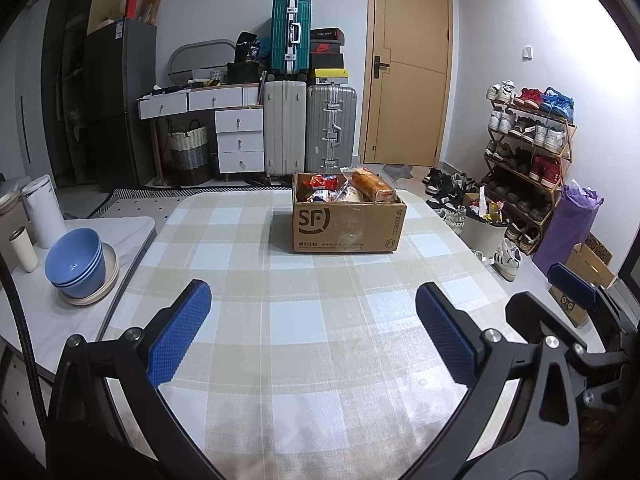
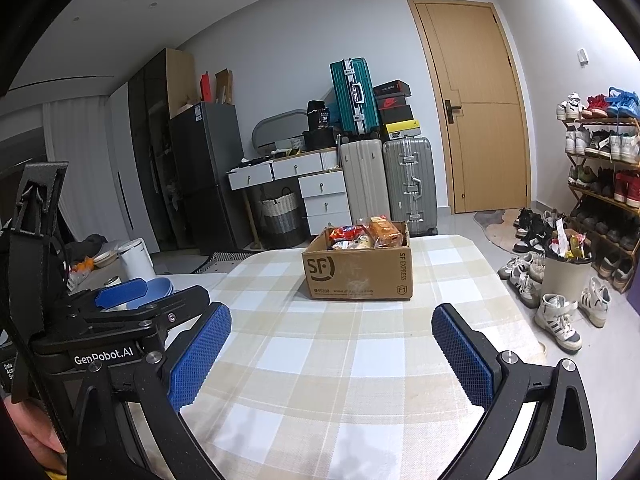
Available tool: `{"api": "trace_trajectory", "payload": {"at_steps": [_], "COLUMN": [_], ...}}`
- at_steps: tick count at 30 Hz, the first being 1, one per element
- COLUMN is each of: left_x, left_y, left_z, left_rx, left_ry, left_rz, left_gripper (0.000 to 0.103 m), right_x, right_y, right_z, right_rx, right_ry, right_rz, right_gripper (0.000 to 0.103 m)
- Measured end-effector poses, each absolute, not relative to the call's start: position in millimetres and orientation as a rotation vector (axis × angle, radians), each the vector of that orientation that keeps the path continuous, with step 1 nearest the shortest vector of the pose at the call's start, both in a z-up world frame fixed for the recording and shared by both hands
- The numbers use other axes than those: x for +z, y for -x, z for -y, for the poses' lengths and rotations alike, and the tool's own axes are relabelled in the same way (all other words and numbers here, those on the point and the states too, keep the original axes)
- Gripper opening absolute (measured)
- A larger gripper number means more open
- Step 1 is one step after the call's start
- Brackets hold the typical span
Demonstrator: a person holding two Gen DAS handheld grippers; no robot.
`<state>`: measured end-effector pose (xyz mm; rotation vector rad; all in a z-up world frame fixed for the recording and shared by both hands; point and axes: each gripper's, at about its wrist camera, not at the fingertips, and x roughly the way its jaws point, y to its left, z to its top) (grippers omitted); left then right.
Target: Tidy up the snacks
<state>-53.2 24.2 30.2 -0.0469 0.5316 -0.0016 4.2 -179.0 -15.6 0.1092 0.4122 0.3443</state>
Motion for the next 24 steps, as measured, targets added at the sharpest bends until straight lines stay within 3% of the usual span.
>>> {"api": "trace_trajectory", "payload": {"at_steps": [24], "left_x": [1], "left_y": [48], "left_z": [-42], "left_rx": [-0.022], "left_ry": [0.096], "left_rz": [-0.518], "left_gripper": [0.102], "right_x": [-26], "right_y": [-13], "right_z": [180], "right_rx": [0.341], "right_ry": [-0.12], "right_rz": [-0.448], "right_gripper": [0.102]}}
